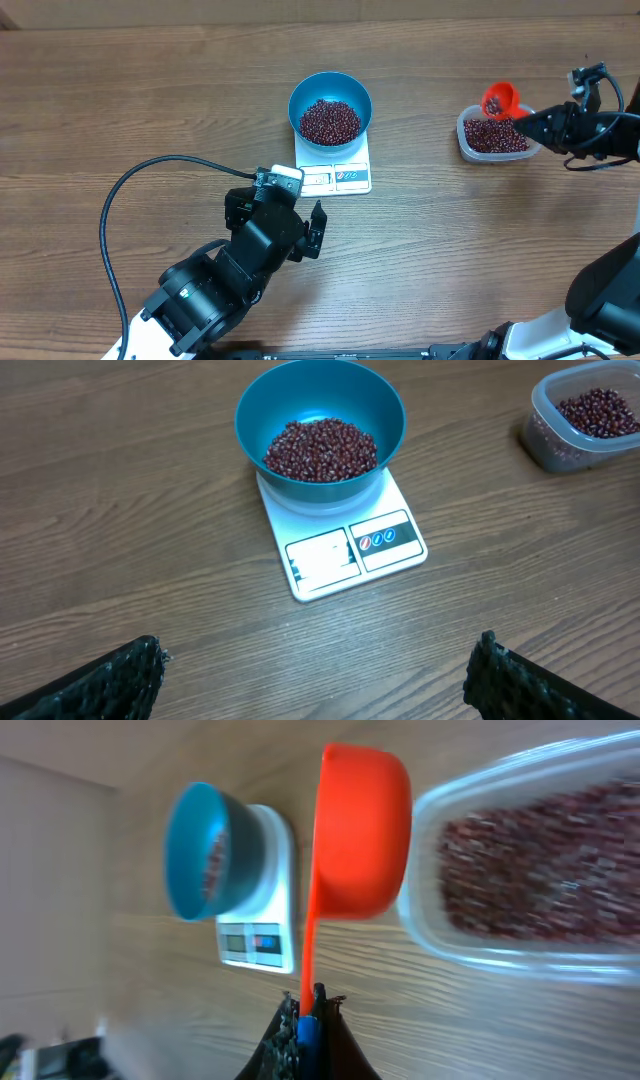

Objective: Scoop item into bowl and weigh 150g on scale

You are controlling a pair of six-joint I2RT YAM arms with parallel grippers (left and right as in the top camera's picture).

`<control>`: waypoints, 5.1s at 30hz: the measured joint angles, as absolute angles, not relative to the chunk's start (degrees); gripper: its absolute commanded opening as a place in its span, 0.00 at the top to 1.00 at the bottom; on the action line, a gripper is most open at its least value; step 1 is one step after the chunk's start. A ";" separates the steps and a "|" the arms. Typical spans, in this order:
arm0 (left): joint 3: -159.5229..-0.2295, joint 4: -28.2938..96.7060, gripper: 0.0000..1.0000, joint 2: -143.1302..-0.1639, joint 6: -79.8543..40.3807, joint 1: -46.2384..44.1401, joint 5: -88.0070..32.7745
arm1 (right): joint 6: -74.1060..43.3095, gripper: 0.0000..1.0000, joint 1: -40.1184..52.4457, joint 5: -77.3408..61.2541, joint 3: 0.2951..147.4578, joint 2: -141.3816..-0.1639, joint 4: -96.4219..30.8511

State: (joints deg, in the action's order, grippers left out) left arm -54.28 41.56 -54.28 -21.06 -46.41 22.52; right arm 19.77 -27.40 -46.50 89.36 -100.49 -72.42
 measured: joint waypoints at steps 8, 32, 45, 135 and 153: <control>-54.28 41.56 0.00 -54.28 -21.08 -46.41 22.52 | 20.34 0.96 -27.33 -30.98 89.36 -100.49 -70.96; -54.28 41.56 0.00 -54.28 -21.08 -46.41 22.52 | 19.51 0.96 -12.40 0.95 89.36 -100.49 -67.96; -54.28 41.56 0.00 -54.28 -21.08 -46.41 22.52 | 18.59 0.96 -11.49 6.92 89.36 -100.49 -66.85; -54.28 41.56 0.00 -54.28 -21.08 -46.41 22.52 | 8.21 0.00 -14.85 -8.10 93.86 -97.27 -80.79; -54.28 41.56 0.00 -54.28 -21.08 -46.41 22.52 | 8.82 0.00 -14.85 -8.08 93.86 -97.27 -80.79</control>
